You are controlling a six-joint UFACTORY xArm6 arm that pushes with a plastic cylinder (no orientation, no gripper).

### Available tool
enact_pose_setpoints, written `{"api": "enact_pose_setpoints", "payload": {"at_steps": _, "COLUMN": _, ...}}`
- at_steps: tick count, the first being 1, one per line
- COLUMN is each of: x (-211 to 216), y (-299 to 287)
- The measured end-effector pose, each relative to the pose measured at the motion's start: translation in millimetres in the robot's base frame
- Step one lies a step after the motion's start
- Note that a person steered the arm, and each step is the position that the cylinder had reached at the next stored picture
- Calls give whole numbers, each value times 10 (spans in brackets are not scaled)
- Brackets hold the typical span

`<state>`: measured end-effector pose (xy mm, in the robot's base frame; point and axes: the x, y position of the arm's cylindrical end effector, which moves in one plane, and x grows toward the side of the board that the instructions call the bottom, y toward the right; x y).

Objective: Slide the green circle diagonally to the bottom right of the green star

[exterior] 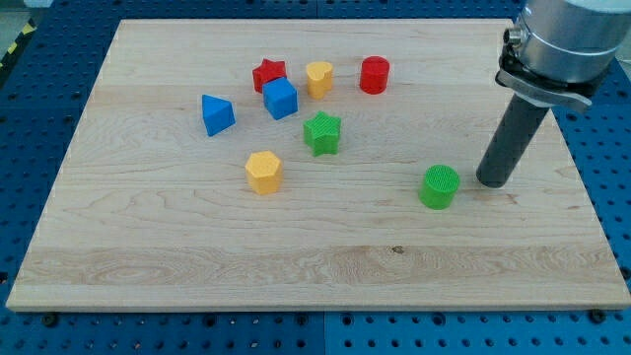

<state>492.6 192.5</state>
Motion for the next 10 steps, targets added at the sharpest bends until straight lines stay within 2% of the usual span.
{"api": "enact_pose_setpoints", "payload": {"at_steps": 2, "x": 369, "y": -15}}
{"api": "enact_pose_setpoints", "payload": {"at_steps": 4, "x": 6, "y": -15}}
{"api": "enact_pose_setpoints", "payload": {"at_steps": 8, "x": 146, "y": -74}}
{"api": "enact_pose_setpoints", "payload": {"at_steps": 10, "x": 189, "y": -790}}
